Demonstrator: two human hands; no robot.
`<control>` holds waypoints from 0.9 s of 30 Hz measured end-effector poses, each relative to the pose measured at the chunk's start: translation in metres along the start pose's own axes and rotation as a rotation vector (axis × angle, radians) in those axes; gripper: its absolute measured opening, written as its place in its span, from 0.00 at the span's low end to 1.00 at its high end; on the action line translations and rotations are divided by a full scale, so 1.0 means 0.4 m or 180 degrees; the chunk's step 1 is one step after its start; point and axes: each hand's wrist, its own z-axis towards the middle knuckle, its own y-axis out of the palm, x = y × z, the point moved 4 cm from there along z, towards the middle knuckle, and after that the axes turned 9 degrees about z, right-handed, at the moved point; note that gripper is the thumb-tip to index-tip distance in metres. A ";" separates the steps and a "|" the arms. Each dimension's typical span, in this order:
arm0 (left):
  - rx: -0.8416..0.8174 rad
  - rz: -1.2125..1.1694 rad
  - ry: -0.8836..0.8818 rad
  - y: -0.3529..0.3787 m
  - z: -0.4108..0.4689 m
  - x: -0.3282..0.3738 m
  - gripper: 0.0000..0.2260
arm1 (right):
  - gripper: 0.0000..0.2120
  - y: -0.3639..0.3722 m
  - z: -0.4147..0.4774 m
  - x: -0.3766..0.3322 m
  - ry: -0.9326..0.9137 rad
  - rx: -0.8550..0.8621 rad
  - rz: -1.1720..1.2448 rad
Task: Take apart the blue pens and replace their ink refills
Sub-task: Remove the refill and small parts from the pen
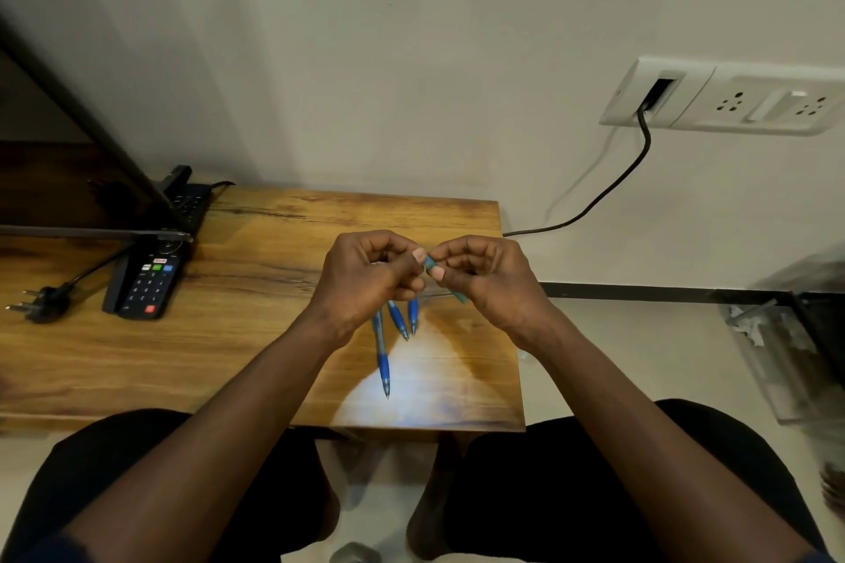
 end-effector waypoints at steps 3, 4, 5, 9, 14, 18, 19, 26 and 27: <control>0.0114 -0.0267 -0.0065 -0.022 0.008 0.008 0.03 | 0.09 0.003 0.001 0.006 0.0009 -0.0015 -0.0116; 0.0098 -0.0300 -0.0059 -0.029 0.011 0.013 0.04 | 0.09 0.002 0.001 0.008 0.0005 -0.0001 -0.0077; 0.0066 -0.0303 -0.0043 -0.034 0.013 0.017 0.04 | 0.09 0.002 0.001 0.008 -0.0013 0.0021 -0.0037; 0.0011 -0.0159 -0.0030 -0.033 0.011 0.018 0.05 | 0.10 -0.005 0.003 0.001 -0.0073 0.0093 -0.0011; -0.0134 0.0578 -0.0030 -0.004 0.008 -0.015 0.03 | 0.08 -0.024 -0.001 0.007 0.0026 0.0331 -0.0149; -0.0326 0.1416 -0.0026 0.051 -0.002 -0.044 0.01 | 0.07 -0.046 -0.006 0.024 0.0157 0.0517 -0.0216; -0.0392 0.1594 -0.0038 0.066 -0.004 -0.050 0.02 | 0.07 -0.051 -0.009 0.026 0.0187 0.0528 -0.0240; -0.0521 0.2723 0.0272 0.129 0.004 -0.062 0.04 | 0.08 -0.080 -0.020 0.040 0.0302 0.0556 -0.0324; -0.0518 0.2776 0.0291 0.134 0.005 -0.063 0.03 | 0.08 -0.083 -0.020 0.041 0.0303 0.0549 -0.0322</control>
